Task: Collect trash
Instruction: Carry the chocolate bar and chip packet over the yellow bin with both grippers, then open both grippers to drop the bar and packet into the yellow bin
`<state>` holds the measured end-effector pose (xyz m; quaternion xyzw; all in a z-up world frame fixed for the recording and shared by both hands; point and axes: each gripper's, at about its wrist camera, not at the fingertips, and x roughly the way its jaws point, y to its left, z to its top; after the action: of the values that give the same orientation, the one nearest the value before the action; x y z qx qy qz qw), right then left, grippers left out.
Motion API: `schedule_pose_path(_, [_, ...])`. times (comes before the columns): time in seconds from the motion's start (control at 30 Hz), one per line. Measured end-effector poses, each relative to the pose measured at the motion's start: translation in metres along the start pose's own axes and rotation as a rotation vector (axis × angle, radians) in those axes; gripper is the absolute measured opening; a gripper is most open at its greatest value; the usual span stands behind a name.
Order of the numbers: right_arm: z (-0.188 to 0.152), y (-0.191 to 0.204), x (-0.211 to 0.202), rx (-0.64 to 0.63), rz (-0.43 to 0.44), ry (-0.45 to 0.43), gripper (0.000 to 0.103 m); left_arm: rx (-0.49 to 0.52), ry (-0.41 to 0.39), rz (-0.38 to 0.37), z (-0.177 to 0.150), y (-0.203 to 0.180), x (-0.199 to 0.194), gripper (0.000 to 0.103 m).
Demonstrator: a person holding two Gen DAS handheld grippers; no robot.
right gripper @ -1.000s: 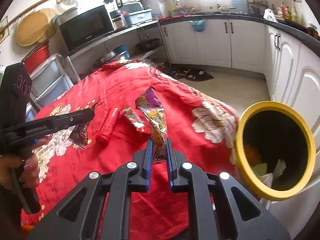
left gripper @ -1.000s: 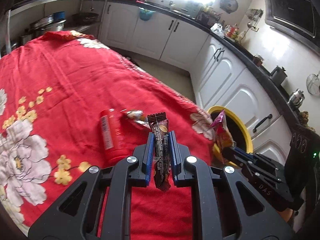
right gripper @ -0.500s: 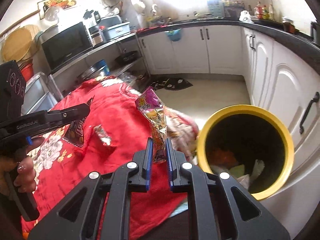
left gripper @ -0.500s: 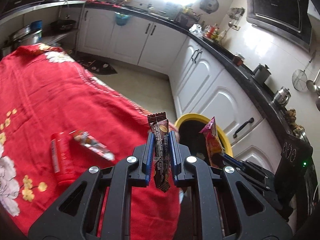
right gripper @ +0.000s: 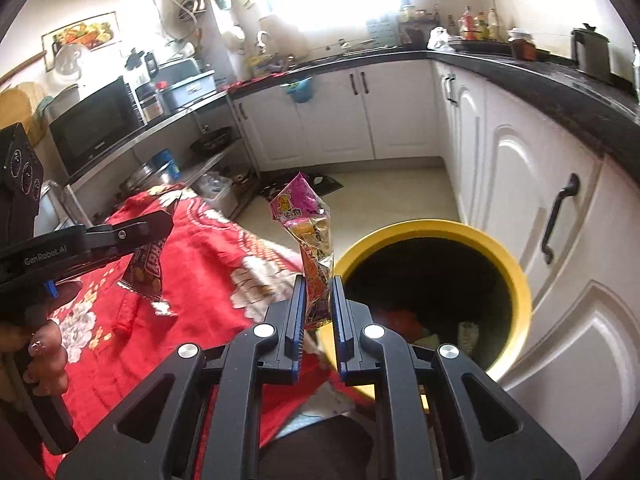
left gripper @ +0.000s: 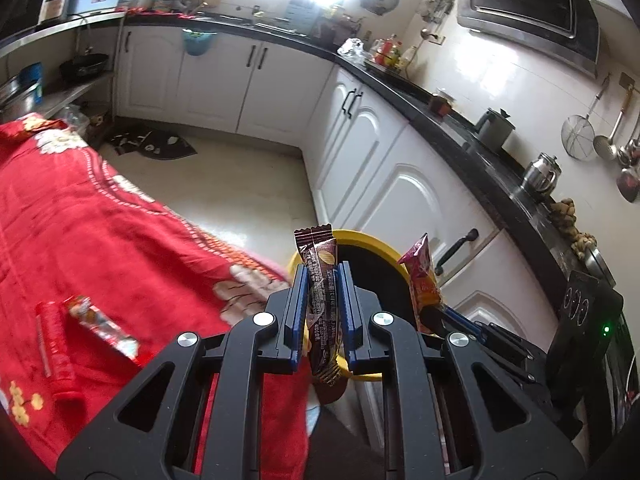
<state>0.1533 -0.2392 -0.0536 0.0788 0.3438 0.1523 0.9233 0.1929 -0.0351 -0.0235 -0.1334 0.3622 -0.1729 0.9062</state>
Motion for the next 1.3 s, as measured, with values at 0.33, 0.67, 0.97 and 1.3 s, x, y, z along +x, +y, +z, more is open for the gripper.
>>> schedule_pose_path(0.33, [0.0,-0.033,-0.004,0.048,-0.07,-0.014,0.012,0.028,0.023,-0.034,0.011,-0.027,0.03,0.01])
schedule_pose_path(0.67, [-0.003,-0.067,0.014,0.09,-0.134,0.022,0.012,0.046,0.079,-0.051,0.016,-0.047,0.072,0.011])
schedule_pose_path(0.97, [-0.006,-0.092,0.043,0.137,-0.182,0.076,0.031,0.052,0.115,-0.024,0.021,-0.052,0.105,0.022])
schedule_pose_path(1.3, [-0.02,-0.096,0.042,0.178,-0.209,0.084,0.067,0.001,0.096,0.052,0.017,-0.029,0.1,0.087])
